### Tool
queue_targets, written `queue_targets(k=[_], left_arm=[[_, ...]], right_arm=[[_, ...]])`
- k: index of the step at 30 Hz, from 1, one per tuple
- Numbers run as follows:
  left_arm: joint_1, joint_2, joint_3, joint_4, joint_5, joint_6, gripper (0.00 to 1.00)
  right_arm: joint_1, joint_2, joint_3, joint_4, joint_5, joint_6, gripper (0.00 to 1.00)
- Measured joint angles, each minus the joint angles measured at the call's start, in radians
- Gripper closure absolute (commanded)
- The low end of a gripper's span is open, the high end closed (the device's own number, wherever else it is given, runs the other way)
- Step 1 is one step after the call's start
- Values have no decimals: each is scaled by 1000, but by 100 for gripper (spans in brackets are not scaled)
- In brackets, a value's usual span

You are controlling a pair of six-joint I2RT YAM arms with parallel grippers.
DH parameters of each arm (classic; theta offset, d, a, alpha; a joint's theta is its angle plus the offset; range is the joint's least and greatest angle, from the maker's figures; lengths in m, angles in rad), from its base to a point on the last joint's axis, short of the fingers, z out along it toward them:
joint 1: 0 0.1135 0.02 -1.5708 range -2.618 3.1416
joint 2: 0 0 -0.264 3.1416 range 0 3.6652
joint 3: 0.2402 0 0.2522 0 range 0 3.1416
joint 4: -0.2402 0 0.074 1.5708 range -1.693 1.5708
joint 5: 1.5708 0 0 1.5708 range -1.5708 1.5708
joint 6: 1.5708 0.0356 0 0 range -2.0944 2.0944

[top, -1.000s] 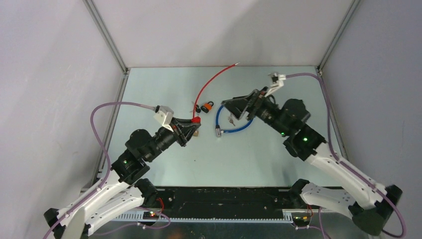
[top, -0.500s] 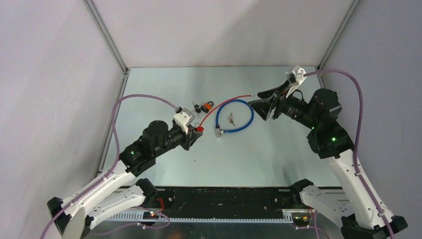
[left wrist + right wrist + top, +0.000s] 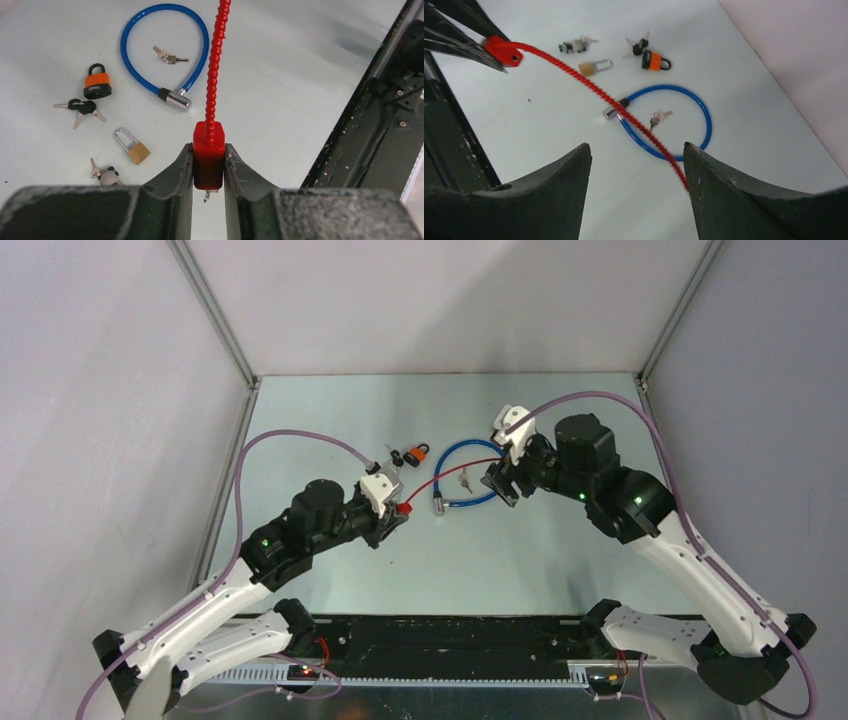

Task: Lock with the key
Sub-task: Lock the lock.

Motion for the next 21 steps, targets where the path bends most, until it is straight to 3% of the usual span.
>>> queue_targets(k=[3,8,13,15,18,21], left_arm=[[-2,0,0,-17,20,2,100],[-4,-6,0,-33,27,2,100],[-4,-11,0,-34,29,3,100],[-5,-13,0,-34,29,3,100],[-5,-21,0,-35,28,3,100],[-5,-29,0,-34,32,3,100]], right_arm=[[22,49,30,-42,54,-32,34],[46,104,61,-100,101,-60,54],[49,141,77,-168,116,-58,64],[49,149,77,-189,120,-57,71],[49,153,77,-214,128,-55,91],[50,157,78,-240,130,-55,100]])
